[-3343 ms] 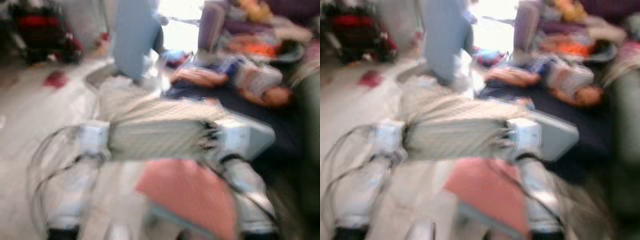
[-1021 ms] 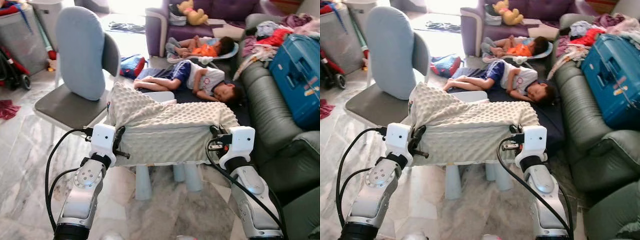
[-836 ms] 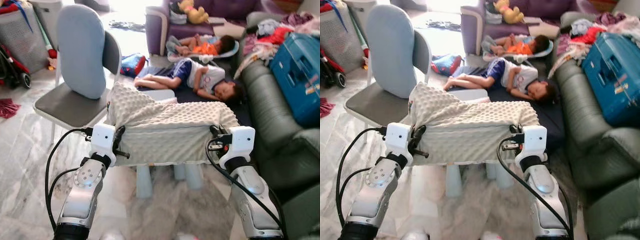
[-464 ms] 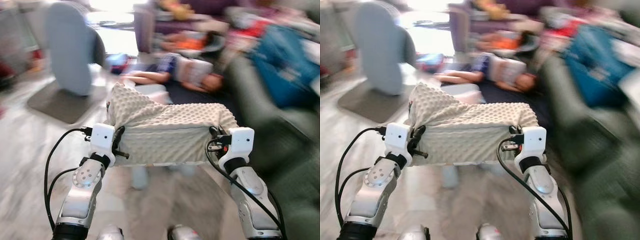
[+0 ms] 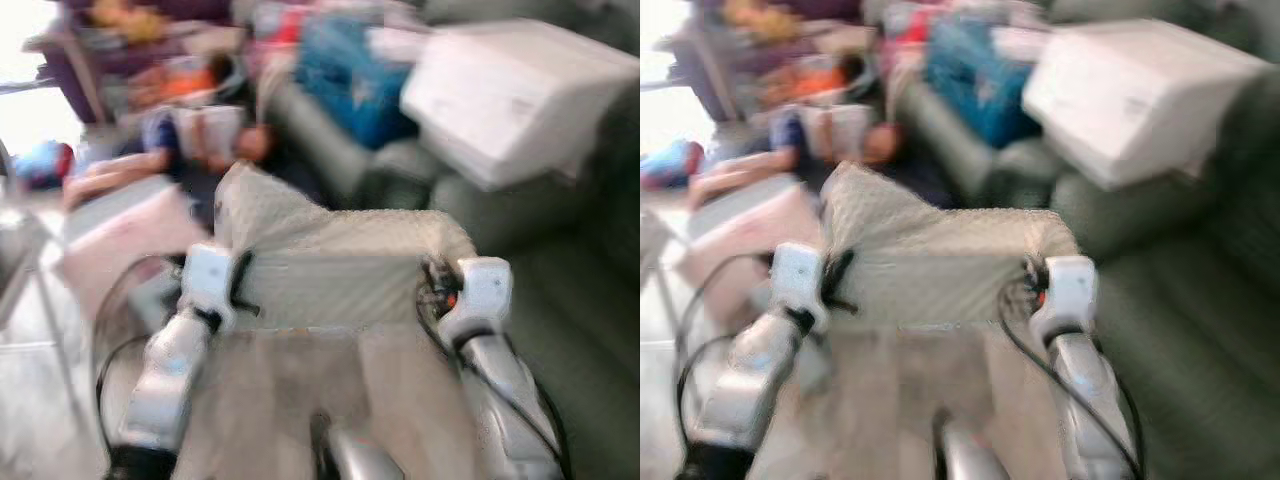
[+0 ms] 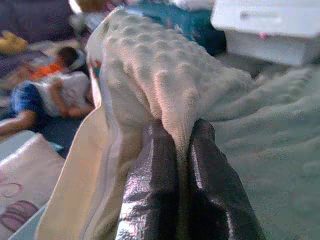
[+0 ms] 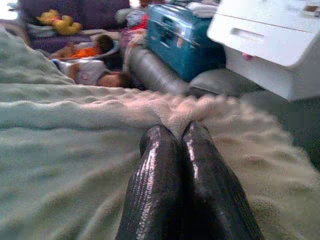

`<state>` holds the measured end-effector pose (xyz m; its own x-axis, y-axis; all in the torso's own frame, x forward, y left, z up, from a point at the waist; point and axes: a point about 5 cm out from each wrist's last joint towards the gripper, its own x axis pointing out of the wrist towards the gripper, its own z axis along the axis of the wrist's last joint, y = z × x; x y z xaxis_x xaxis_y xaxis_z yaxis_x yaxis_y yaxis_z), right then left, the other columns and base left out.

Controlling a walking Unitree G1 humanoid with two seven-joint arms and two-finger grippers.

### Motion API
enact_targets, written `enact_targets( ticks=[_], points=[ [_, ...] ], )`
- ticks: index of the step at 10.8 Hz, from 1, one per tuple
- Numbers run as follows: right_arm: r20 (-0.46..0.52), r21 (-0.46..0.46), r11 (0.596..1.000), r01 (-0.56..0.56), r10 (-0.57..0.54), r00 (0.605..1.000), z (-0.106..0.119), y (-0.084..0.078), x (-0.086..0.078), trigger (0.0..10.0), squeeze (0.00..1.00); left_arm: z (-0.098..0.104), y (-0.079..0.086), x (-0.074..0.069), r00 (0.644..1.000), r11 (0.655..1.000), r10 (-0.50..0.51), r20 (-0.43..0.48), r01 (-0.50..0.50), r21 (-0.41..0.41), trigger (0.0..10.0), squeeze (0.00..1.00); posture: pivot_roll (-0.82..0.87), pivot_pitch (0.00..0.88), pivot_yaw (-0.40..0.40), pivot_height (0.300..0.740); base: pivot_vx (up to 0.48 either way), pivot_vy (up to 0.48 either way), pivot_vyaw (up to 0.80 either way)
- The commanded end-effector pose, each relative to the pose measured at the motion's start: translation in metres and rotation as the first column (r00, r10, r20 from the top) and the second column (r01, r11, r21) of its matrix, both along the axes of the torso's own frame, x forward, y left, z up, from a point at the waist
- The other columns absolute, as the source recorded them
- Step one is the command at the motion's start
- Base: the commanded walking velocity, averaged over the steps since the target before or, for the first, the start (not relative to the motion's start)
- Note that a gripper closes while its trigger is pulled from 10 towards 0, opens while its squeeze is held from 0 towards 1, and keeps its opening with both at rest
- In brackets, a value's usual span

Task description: Move the pillow to the sofa

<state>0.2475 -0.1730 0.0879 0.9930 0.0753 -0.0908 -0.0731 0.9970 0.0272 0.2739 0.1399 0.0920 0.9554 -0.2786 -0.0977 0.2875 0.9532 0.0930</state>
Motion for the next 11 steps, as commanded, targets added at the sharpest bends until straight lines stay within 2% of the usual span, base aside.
enact_targets(
  ticks=[1,10,11],
  points=[
    [0.038,-0.002,1.0,-0.003,0.003,0.999,0.0095,0.0001,0.0072,10.0,0.0,-0.004,0.0081,-0.002,0.999,1.0,0.03,-0.019,-0.03,0.002,10.0,0.0,-0.06,0.0,-0.04,0.74,-0.326,0.0,-0.73],
    [0.034,-0.011,1.0,0.0,0.001,0.999,0.0092,-0.0023,0.0103,10.0,0.0,-0.005,0.0067,0.0022,1.0,1.0,0.021,-0.022,-0.021,0.004,10.0,0.0,-0.06,0.0,-0.042,0.74,-0.315,0.0,-0.73],
    [0.037,-0.012,1.0,0.0,0.001,0.999,0.0095,-0.0022,0.0109,10.0,0.0,-0.0046,0.0064,0.0027,1.0,1.0,0.016,-0.019,-0.016,-0.001,10.0,0.0,-0.06,0.0,-0.041,0.74,0.0,0.0,-0.72]
  ],
)
